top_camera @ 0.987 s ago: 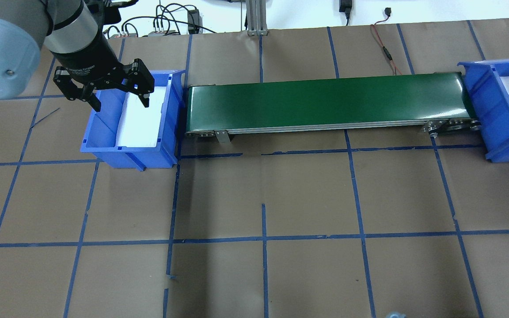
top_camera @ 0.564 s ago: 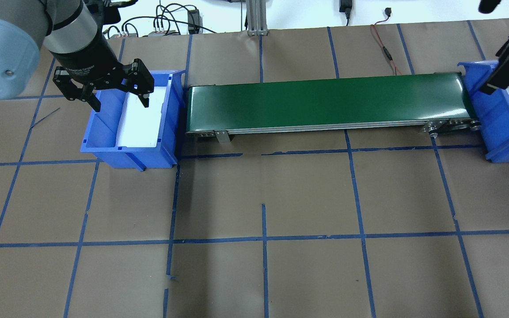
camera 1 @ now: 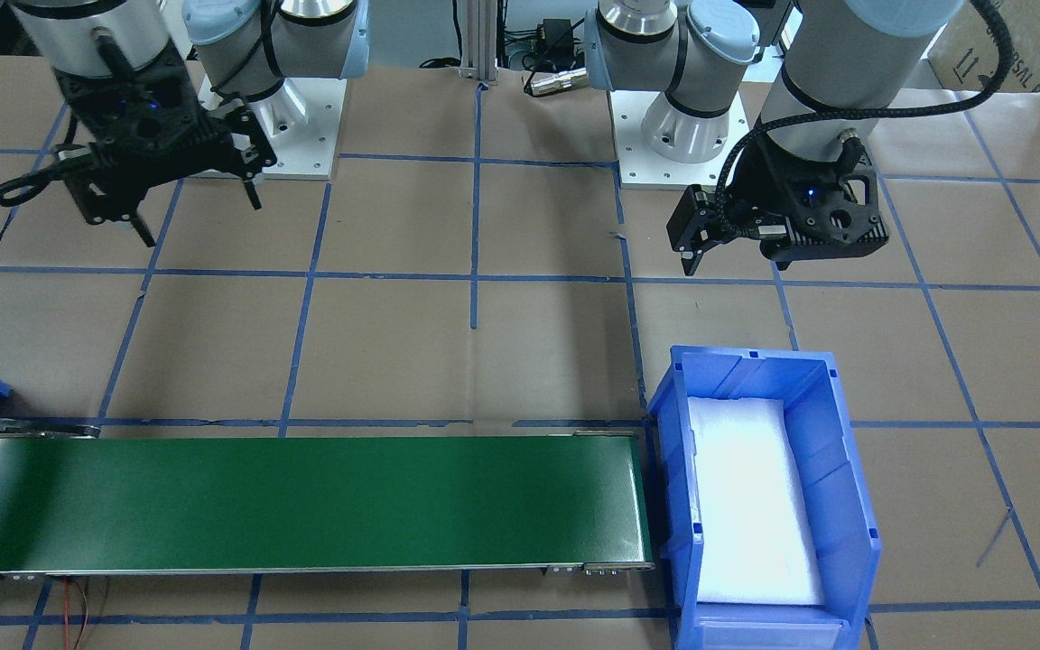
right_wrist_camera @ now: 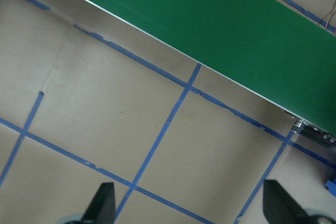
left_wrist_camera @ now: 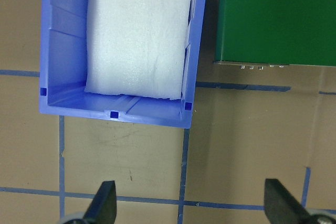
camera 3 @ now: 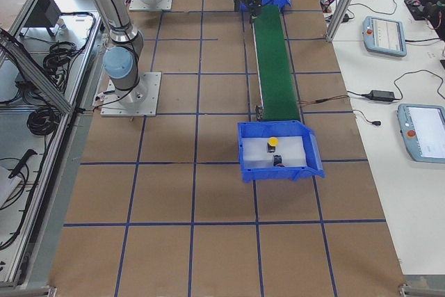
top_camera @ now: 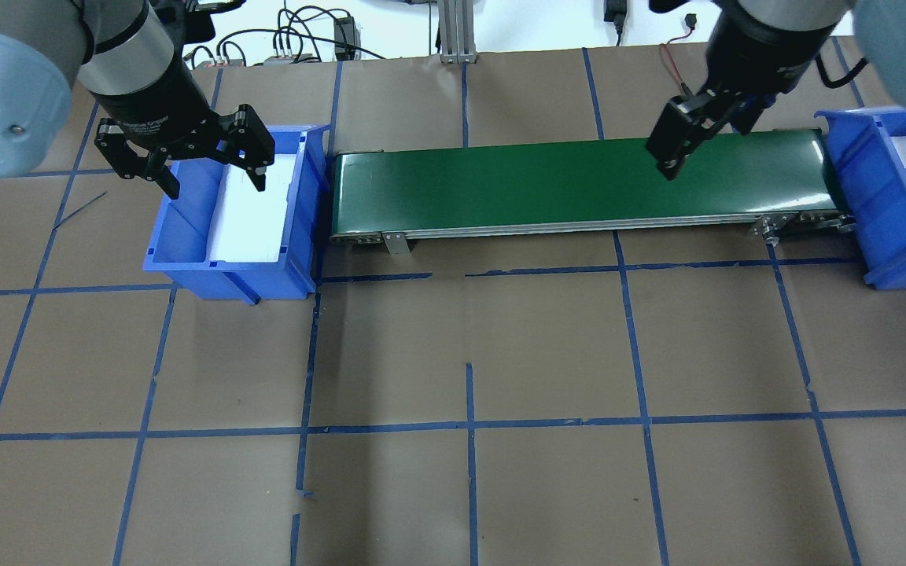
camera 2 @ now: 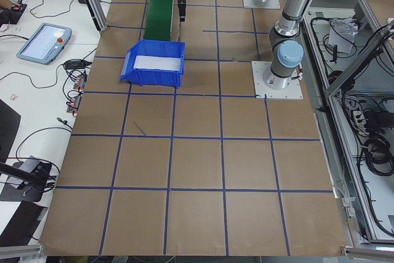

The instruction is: Transport two buttons from left to right

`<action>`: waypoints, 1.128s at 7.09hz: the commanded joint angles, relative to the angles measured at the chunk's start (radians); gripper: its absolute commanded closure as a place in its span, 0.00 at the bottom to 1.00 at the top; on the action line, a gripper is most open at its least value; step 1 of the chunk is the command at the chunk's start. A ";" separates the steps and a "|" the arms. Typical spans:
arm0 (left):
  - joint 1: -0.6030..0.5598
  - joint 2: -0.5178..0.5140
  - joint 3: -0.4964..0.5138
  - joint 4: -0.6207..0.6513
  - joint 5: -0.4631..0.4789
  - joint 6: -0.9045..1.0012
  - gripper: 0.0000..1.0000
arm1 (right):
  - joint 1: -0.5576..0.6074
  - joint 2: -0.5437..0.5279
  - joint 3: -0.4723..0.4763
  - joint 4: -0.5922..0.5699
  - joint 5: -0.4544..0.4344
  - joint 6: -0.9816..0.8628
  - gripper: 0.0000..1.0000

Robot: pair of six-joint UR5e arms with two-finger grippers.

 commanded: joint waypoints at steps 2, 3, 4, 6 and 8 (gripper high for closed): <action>0.000 0.000 0.000 0.000 -0.001 0.000 0.00 | -0.018 -0.002 -0.005 -0.063 -0.003 0.294 0.00; 0.000 0.000 0.000 -0.001 -0.001 0.000 0.00 | -0.023 -0.002 -0.003 -0.063 -0.009 0.302 0.00; 0.000 0.000 0.000 -0.001 -0.001 0.000 0.00 | -0.023 -0.002 -0.003 -0.066 -0.008 0.347 0.00; 0.000 0.000 0.000 -0.001 -0.001 0.000 0.00 | -0.015 -0.002 0.003 -0.062 -0.003 0.448 0.00; 0.000 0.000 0.000 -0.001 -0.001 0.000 0.00 | -0.018 -0.002 0.004 -0.062 0.001 0.445 0.00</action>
